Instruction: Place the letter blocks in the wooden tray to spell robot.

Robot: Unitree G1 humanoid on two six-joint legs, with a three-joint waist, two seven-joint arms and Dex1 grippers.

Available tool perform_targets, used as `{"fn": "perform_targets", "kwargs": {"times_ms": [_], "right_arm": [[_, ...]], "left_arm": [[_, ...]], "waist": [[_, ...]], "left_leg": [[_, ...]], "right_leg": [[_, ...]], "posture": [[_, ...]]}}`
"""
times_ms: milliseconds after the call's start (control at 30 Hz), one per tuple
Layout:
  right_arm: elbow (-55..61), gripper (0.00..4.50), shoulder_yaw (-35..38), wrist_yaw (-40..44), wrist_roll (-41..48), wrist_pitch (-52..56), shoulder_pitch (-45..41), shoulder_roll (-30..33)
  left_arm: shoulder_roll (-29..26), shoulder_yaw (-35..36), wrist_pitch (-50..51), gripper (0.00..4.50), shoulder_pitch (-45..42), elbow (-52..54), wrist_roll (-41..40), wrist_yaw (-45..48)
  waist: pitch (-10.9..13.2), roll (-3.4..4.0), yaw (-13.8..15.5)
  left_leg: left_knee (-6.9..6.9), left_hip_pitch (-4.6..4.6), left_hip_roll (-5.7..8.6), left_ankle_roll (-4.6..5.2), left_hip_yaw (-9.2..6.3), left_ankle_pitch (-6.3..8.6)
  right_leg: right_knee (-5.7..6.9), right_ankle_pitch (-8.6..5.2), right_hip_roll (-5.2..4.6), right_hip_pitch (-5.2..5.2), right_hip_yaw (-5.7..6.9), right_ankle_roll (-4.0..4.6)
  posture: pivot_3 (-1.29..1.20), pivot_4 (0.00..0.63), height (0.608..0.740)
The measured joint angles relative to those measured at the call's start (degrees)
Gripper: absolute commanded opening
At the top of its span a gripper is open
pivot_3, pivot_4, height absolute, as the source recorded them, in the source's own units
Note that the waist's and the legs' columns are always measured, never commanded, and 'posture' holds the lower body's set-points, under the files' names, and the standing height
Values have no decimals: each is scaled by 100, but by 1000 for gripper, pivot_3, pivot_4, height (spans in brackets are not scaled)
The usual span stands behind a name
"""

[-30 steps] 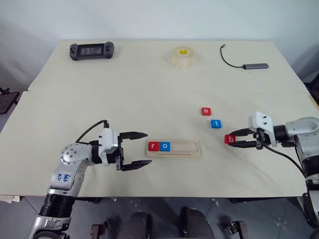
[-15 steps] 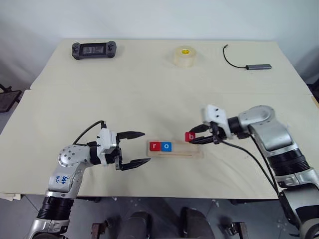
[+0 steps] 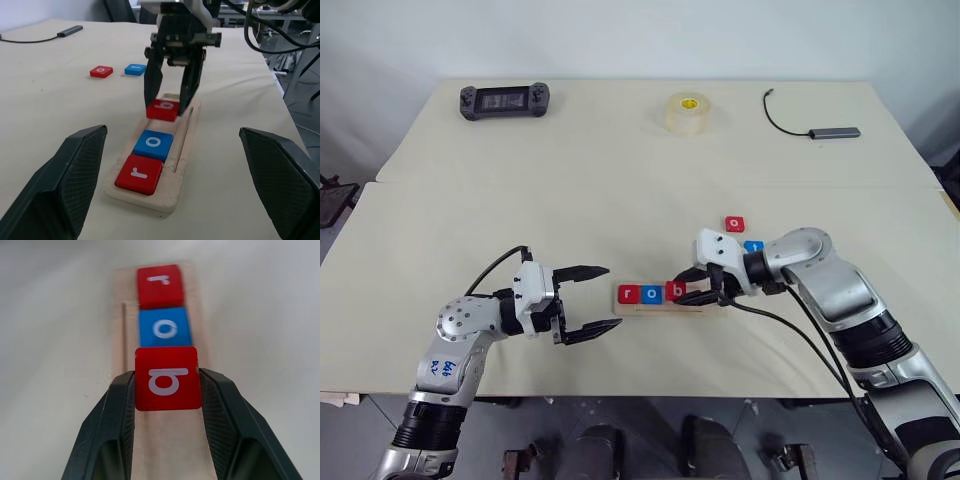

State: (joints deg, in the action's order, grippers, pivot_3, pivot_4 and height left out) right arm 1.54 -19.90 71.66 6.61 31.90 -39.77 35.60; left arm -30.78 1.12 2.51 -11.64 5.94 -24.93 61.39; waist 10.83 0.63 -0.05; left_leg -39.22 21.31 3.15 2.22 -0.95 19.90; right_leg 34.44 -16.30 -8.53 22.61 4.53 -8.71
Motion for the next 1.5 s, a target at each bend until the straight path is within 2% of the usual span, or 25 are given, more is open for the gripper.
{"fn": "perform_targets", "kwargs": {"times_ms": [167,467,667,767,933,1133,1167,1500], "right_arm": [[-3,1460,-6,-116,-6,-28,0,-20],[-96,4474,-88,-167,0,-81,47,-32],[-83,4474,226,-201,237,-113,87,63],[-88,3945,557,-195,313,-267,236,371],[-140,2260,666,-173,307,-394,559,566],[-145,211,638,-240,282,-502,647,495],[-151,11,608,-253,264,-545,647,450],[-219,11,233,-406,120,-606,599,5]], "left_arm": [[14,-1,0,4500,3,6,0,-17],[21,-1,0,4500,2,6,0,-21],[22,-2,0,4500,-4,6,0,-29],[21,-1,1,4500,-5,6,0,-27],[21,-1,1,4500,-16,1,0,-15],[21,-1,0,4500,-55,-17,0,8],[21,-1,1,4500,-66,-20,0,10],[21,-1,0,4500,-113,-20,4,5]], "waist": [[0,0,-4],[0,0,-5],[0,0,9],[0,0,16],[0,0,-9],[0,0,-4],[0,0,-3],[0,0,-4]], "left_leg": [[0,0,0,0,0,0],[0,0,0,0,0,0],[0,0,2,0,-1,0],[0,0,2,0,-2,0],[1,-1,-2,0,4,0],[0,-2,-4,0,6,0],[0,-2,-4,0,6,0],[0,-2,-2,0,4,0]], "right_leg": [[0,0,0,0,0,0],[0,0,0,0,0,0],[0,0,-1,-1,0,0],[-1,0,-1,-2,2,0],[-1,0,1,-1,-1,0],[-1,0,1,-1,-2,0],[-1,0,2,-1,-2,0],[0,0,1,-1,-1,0]], "posture": [[0,150,740],[0,150,740],[0,150,740],[0,150,740],[0,150,740],[0,150,740],[0,150,740],[0,150,740]]}}
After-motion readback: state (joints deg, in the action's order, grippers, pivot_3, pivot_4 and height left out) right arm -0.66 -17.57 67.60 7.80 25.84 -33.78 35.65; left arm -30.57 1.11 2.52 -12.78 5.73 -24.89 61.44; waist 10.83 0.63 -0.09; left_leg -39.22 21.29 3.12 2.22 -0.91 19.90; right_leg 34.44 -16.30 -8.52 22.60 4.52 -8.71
